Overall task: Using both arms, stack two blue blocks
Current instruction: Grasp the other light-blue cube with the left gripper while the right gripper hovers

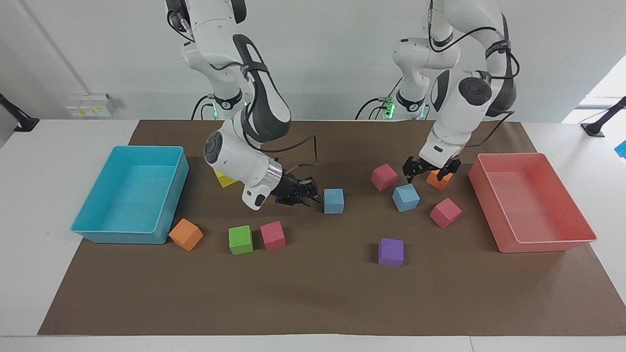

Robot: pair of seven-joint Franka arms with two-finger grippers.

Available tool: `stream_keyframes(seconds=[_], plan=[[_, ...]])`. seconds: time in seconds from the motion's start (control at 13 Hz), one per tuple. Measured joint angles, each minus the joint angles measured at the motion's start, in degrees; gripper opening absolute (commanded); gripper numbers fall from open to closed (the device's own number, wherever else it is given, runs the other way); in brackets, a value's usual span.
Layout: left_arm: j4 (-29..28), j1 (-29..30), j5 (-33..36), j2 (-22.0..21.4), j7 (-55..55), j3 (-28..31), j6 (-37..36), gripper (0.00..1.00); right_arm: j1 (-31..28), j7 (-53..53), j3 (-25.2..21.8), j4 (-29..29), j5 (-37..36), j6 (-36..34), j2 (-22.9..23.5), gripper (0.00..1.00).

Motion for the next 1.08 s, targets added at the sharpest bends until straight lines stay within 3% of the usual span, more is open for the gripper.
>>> stream_keyframes(seconds=[0.39, 1.08], plan=[[-3.18, -0.78, 0.0, 3.88, -2.27, -0.02, 7.3, 1.0, -1.44, -6.76, -0.03, -5.05, 8.05, 0.15, 0.25, 0.0], [-6.1, -1.13, 0.0, 5.2, -3.69, -0.01, 10.13, 1.0, -1.79, -9.55, 0.07, -8.49, 20.02, 0.25, 3.33, 0.0]])
